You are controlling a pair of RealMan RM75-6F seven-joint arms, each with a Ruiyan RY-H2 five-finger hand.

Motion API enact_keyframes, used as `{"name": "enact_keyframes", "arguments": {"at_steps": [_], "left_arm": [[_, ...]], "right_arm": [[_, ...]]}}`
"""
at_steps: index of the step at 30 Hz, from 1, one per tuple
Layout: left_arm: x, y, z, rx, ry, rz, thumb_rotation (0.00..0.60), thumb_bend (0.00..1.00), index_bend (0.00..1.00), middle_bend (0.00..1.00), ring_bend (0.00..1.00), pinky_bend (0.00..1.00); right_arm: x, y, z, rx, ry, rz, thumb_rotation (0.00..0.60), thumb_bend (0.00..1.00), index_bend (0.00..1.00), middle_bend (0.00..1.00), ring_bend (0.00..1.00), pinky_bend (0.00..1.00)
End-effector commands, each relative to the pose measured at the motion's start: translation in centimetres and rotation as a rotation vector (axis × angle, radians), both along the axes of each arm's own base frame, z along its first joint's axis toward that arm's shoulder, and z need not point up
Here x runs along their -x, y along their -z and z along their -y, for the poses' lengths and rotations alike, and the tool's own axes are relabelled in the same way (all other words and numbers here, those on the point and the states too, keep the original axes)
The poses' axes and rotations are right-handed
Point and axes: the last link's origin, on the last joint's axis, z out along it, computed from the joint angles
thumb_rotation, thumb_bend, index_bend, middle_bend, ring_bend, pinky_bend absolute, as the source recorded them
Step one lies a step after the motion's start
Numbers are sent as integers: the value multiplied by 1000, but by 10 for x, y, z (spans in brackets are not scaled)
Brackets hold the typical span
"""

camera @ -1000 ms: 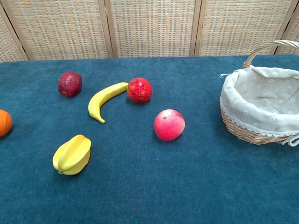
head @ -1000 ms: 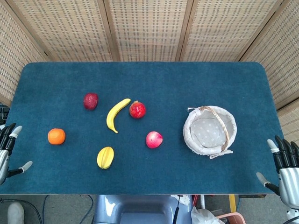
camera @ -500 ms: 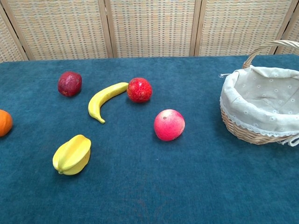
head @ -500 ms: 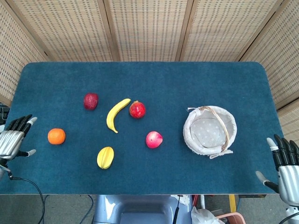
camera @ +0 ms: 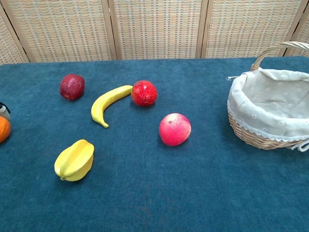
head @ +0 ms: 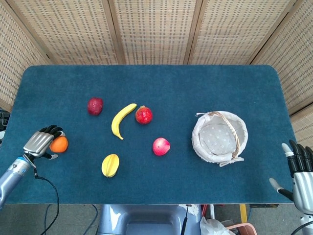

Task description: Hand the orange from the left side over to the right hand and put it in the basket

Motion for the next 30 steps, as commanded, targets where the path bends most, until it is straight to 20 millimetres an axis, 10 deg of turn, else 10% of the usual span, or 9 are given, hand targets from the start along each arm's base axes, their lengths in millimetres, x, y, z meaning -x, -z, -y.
{"name": "enact_keyframes", "arguments": {"at_steps": [1,8,13,19,30], "left_arm": [[-3,1,-5,-18,2,4,600,0,501,433,307,369],[-40,-32,-6,-121,125,197,600,10,537,469,336,385],[-103,-41,2,-119,315,381,600,14,536,469,336,385],[-176,-3,9,18,481,432,600,17,537,467,336,375],[-250,82,10,191,609,409,600,18,539,467,336,244]], "right_arm": [[0,-1,0,4,1,5,600,0,0,0,0,0],[1,-4,0,9,4,17,600,0,0,0,0,0],[2,-4,0,2,3,19,600,0,0,0,0,0],[2,-3,0,-1,2,13,600,0,0,0,0,0],[6,0,7,-1,43,-8,600,0,0,0,0,0]]}}
